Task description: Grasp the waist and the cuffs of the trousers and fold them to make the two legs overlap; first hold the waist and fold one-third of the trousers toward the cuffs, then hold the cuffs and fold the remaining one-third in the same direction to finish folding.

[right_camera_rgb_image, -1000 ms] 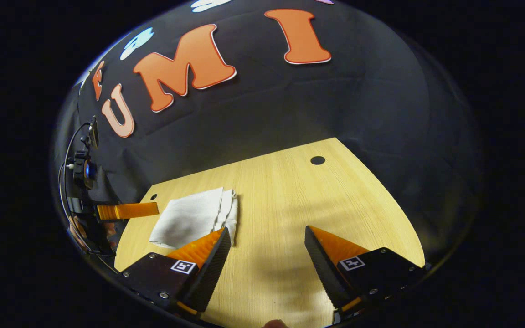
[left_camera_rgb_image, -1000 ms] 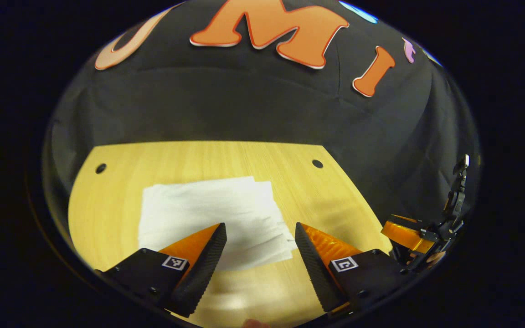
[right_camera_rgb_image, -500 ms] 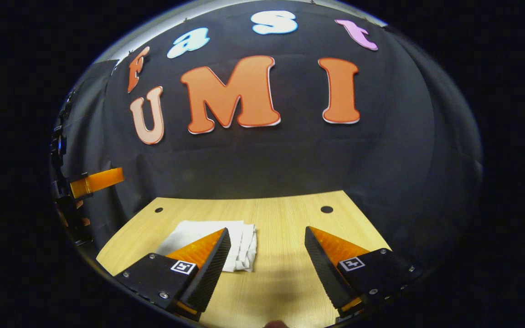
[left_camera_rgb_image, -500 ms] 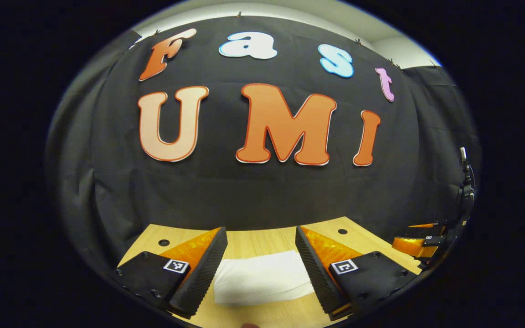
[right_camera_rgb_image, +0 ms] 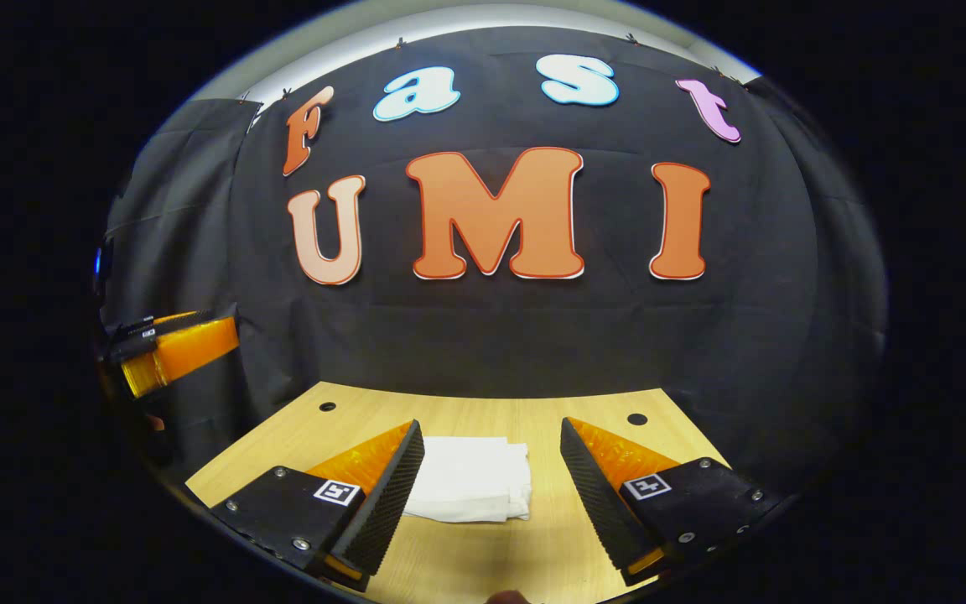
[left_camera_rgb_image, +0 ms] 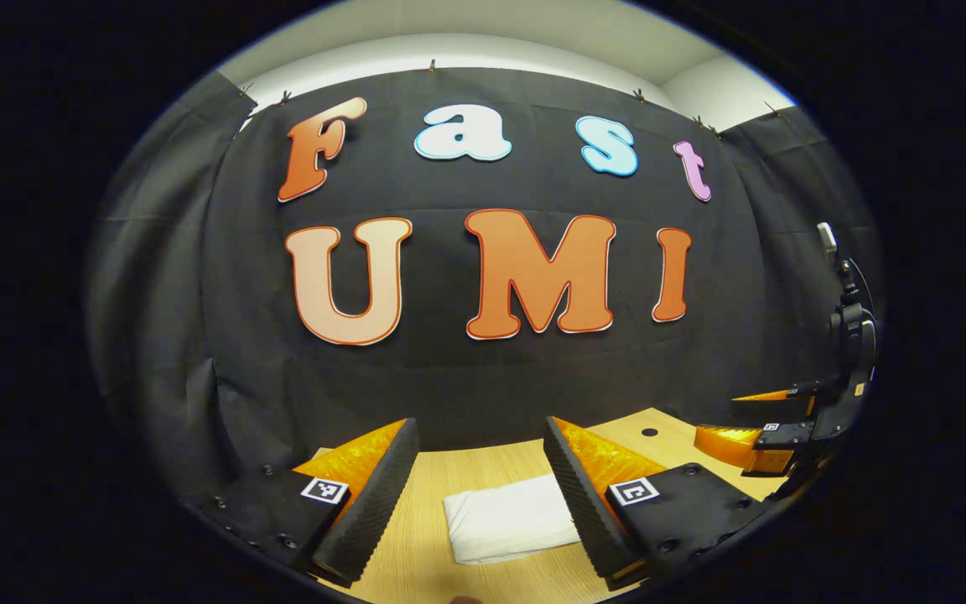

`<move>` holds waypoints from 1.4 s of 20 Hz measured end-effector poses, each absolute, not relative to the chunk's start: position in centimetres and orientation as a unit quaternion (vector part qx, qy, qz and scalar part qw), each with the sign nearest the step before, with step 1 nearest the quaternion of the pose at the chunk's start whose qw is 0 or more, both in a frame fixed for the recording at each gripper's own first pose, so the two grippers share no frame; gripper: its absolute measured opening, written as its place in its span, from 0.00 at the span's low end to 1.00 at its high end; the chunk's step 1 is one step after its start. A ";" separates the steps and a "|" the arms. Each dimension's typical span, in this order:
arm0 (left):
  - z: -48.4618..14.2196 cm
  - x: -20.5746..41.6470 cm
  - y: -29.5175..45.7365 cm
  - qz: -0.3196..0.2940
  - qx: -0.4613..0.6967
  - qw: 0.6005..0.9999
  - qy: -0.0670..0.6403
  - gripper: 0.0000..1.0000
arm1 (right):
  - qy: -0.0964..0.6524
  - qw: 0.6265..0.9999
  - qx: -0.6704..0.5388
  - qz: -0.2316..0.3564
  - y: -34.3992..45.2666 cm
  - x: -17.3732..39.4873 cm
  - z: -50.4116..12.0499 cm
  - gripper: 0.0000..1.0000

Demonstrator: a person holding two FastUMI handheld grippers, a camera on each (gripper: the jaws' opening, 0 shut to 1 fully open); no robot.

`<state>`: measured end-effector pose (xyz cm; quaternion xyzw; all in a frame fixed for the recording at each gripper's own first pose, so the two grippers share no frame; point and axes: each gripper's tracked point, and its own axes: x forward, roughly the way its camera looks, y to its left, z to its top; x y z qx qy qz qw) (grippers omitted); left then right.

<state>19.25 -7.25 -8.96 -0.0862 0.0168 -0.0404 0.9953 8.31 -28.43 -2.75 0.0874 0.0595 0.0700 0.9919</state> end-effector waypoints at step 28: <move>-8.9 19.4 -2.8 0.075 -0.111 0.991 0.000 0.99 | -0.013 0.994 0.037 0.105 -23.4 10.7 2.1 0.99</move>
